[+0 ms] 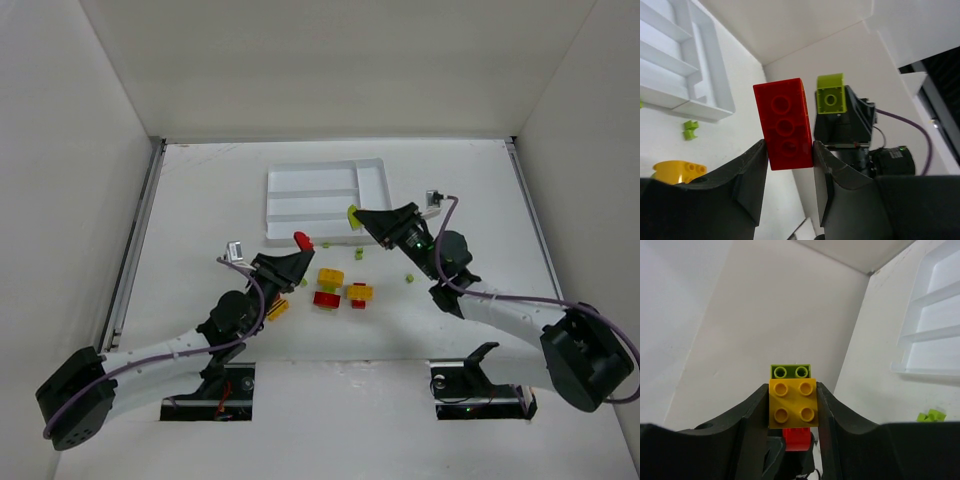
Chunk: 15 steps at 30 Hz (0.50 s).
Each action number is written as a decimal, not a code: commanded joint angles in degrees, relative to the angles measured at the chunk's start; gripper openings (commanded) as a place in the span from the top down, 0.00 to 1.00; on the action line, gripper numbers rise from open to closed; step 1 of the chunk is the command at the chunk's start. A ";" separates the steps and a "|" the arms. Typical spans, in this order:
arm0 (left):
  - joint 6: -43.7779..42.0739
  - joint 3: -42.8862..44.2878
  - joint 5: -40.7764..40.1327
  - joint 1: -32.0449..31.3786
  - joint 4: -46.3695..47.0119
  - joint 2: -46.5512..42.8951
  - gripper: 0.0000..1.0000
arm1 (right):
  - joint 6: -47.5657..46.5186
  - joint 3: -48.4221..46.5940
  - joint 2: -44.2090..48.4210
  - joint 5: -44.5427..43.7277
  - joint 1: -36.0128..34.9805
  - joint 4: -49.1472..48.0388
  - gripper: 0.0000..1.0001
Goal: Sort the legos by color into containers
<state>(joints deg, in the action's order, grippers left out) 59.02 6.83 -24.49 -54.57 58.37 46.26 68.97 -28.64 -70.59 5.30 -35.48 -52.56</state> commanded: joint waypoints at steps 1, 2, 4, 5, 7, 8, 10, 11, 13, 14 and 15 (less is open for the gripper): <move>-2.76 5.45 1.19 1.61 -3.42 1.63 0.85 | -3.13 2.01 3.60 -0.64 1.34 0.25 0.71; -3.99 8.08 2.68 2.31 -5.35 3.64 0.85 | -4.36 2.80 4.66 -1.16 1.69 1.39 0.71; -6.45 14.67 5.75 3.37 -9.74 9.17 0.85 | -5.95 4.47 7.38 -3.62 2.48 4.72 0.71; -7.86 18.10 6.73 3.81 -11.77 12.42 0.85 | -6.82 5.34 8.96 -4.94 2.92 6.31 0.71; -9.80 25.04 7.96 4.60 -16.25 19.01 0.85 | -9.37 7.01 12.74 -7.48 3.54 9.74 0.71; -11.02 28.82 8.23 4.95 -18.62 22.70 0.85 | -10.42 7.81 14.67 -8.98 3.71 11.75 0.70; -13.14 36.11 8.14 5.92 -24.06 29.47 0.84 | -12.36 9.47 19.67 -13.19 3.98 17.19 0.70; -14.28 39.98 8.32 6.01 -26.53 32.98 0.84 | -13.24 10.01 21.87 -15.12 4.06 19.92 0.70; -17.26 47.27 8.58 6.53 -30.93 39.75 0.84 | -14.73 10.54 25.92 -19.08 4.59 26.50 0.70; -18.23 50.79 8.76 6.62 -33.04 42.83 0.84 | -15.44 10.54 27.85 -20.75 5.03 29.76 0.70; -19.37 54.39 9.11 6.80 -35.06 45.91 0.84 | -15.88 10.89 29.53 -21.99 5.55 31.88 0.70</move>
<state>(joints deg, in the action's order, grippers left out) 45.54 53.67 -16.99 -48.42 32.49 86.85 57.25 -18.22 -45.08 -8.86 -31.14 -30.11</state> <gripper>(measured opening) 0.351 0.438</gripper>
